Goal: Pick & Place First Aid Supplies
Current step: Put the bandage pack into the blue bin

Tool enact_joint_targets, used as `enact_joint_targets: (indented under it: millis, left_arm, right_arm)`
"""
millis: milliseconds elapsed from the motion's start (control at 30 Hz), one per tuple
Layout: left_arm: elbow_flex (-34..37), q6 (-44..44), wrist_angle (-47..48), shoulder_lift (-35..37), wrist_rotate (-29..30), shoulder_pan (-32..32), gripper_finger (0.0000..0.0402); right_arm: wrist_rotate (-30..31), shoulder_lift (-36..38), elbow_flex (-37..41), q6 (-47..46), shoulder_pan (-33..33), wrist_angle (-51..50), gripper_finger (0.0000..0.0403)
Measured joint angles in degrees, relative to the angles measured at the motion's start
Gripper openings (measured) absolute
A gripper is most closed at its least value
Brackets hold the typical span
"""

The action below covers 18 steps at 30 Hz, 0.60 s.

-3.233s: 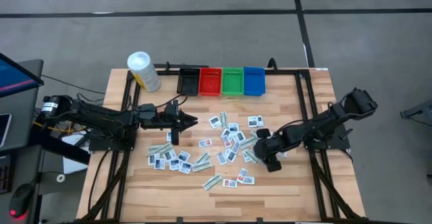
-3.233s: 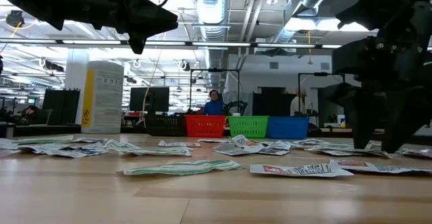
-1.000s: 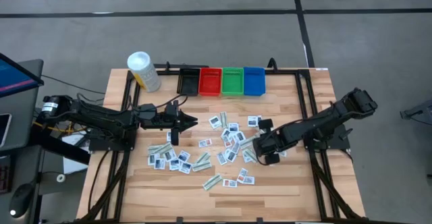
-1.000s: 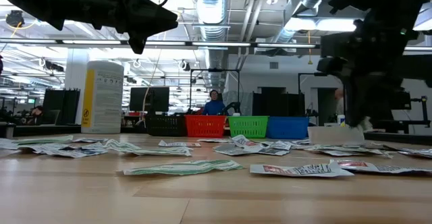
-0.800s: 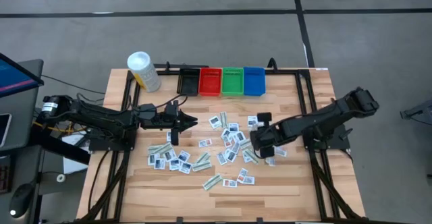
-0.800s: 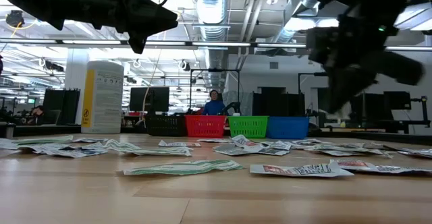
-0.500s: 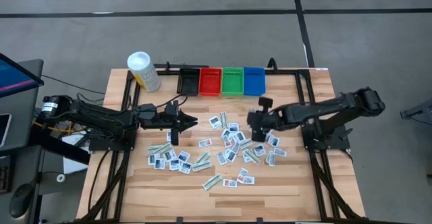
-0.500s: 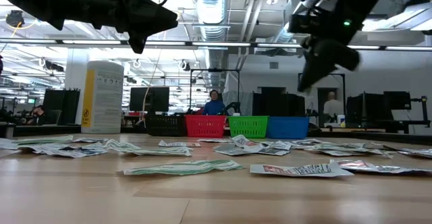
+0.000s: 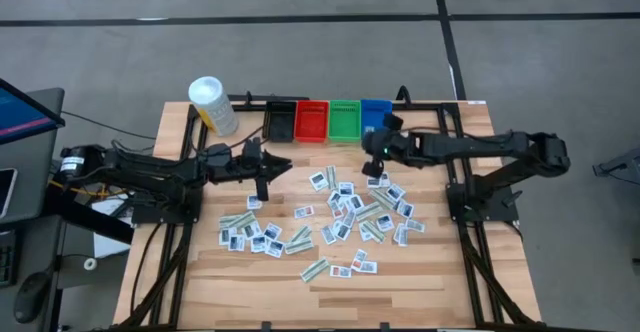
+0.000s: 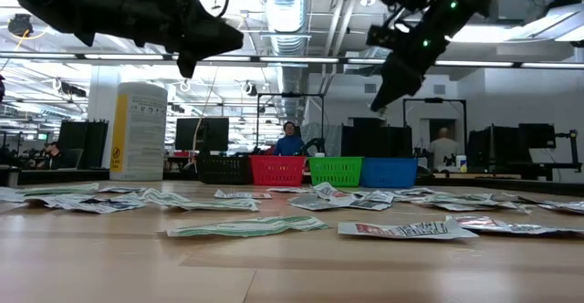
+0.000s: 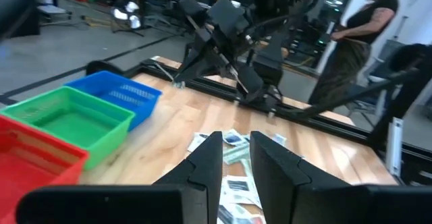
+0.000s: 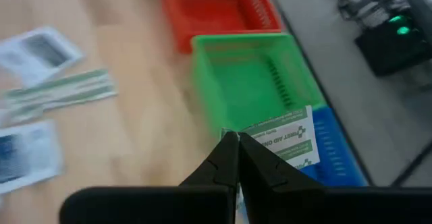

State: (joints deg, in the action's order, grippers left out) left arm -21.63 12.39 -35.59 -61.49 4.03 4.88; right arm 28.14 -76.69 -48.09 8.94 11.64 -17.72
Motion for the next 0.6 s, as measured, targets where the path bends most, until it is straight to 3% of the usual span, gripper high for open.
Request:
enact_joint_targets:
  millis: [367,600]
  left_arm:
    - [0.00,-0.14,-0.39,0.02,2.06,5.57,0.0076]
    - [0.00,-0.12,-0.44,0.02,2.41,7.42,0.0076]
  right_arm:
    - [-10.01,-5.66,-0.07,17.08,15.90,7.28,0.0001]
    - [-10.37,-8.45,-0.07,23.05,21.73,7.42,0.0001]
